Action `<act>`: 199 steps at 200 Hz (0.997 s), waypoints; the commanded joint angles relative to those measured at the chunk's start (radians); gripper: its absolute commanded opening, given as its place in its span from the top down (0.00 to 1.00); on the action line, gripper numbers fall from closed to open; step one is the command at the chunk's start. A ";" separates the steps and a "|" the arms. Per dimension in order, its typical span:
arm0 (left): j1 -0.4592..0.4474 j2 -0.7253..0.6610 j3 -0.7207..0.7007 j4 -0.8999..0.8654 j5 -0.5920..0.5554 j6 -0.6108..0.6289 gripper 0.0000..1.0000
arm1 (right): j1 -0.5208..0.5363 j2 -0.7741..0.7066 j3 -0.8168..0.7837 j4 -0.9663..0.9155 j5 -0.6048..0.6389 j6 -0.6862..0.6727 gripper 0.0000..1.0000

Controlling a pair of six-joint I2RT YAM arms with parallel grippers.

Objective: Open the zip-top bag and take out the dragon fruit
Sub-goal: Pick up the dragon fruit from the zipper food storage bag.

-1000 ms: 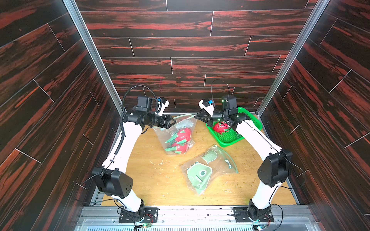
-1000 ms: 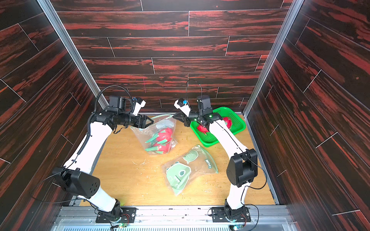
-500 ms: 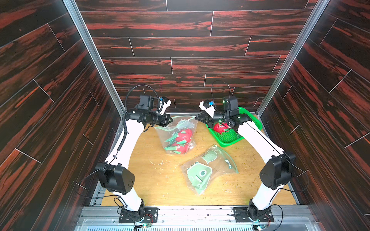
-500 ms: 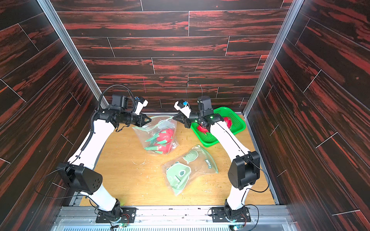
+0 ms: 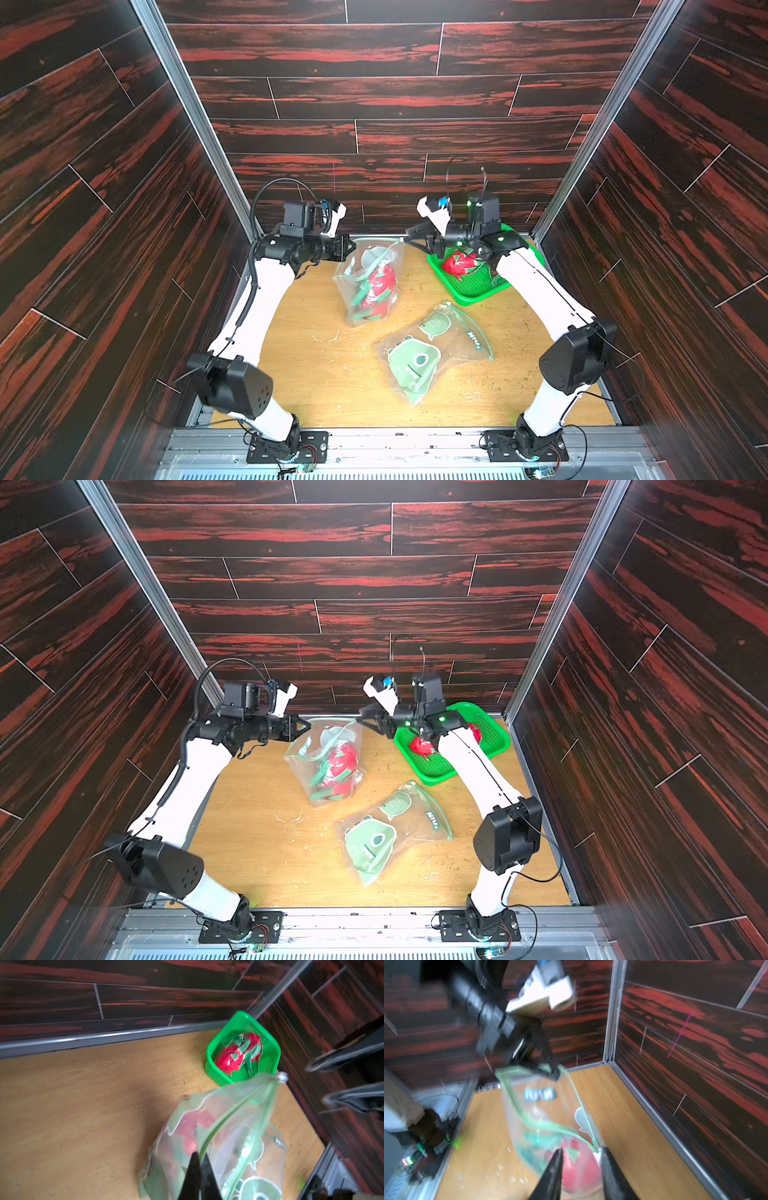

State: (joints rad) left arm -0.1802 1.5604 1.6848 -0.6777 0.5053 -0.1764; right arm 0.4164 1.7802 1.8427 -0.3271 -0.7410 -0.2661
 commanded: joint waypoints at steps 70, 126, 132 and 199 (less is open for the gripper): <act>-0.010 -0.161 -0.075 0.187 -0.151 -0.166 1.00 | 0.005 -0.056 0.109 -0.067 -0.081 0.392 0.58; -0.010 -0.162 -0.178 0.309 -0.129 -0.272 1.00 | 0.092 0.012 0.169 -0.126 -0.074 0.530 0.62; -0.010 -0.160 -0.185 0.320 -0.122 -0.283 1.00 | 0.099 0.026 0.175 -0.130 -0.071 0.548 0.62; -0.021 -0.188 -0.285 0.442 -0.078 -0.425 1.00 | 0.165 0.141 0.154 -0.067 -0.010 0.649 0.65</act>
State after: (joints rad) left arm -0.1932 1.4384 1.4143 -0.3302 0.4034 -0.5400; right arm 0.5610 1.8961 2.0098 -0.4122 -0.7773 0.3275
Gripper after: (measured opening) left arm 0.051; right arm 0.348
